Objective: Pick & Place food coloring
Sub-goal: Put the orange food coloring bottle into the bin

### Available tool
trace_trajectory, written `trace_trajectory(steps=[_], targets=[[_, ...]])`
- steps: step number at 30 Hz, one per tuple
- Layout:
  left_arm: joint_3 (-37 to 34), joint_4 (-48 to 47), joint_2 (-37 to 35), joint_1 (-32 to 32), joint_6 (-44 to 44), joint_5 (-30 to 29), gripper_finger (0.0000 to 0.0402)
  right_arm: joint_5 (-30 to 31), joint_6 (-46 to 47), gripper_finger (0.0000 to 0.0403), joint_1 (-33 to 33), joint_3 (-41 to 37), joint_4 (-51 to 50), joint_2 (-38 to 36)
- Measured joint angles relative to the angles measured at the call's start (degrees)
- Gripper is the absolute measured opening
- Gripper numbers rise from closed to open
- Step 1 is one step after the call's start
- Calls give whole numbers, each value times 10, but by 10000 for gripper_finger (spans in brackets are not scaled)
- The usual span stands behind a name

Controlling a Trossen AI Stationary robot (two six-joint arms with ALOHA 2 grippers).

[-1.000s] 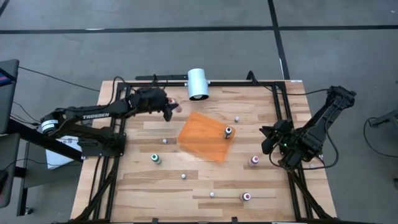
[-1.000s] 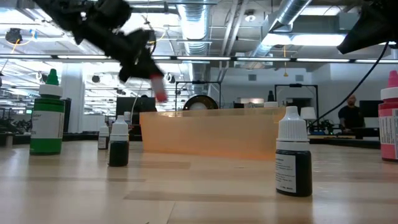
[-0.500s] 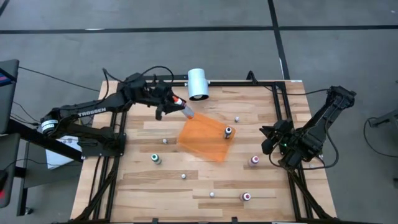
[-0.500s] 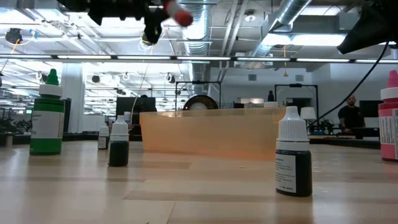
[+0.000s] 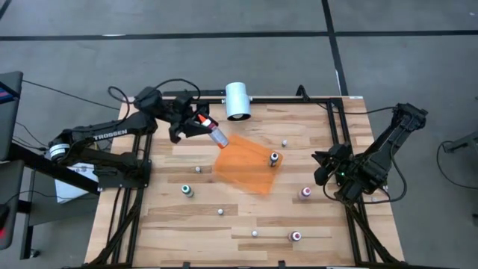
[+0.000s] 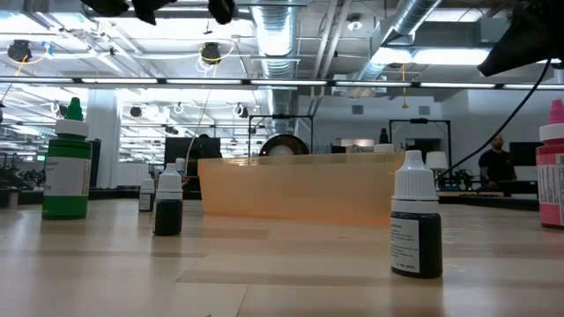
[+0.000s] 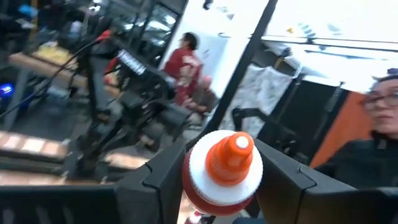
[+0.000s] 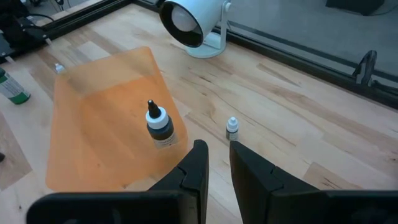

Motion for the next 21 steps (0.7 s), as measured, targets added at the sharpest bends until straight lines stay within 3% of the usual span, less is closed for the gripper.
trace_trajectory(steps=[13,21], targets=[[0,233,0,-45,-54,33,157,1,0,56,0,0,0,0],[0,251,0,-51,-69,33,157,2,-13,56,0,0,3,0]])
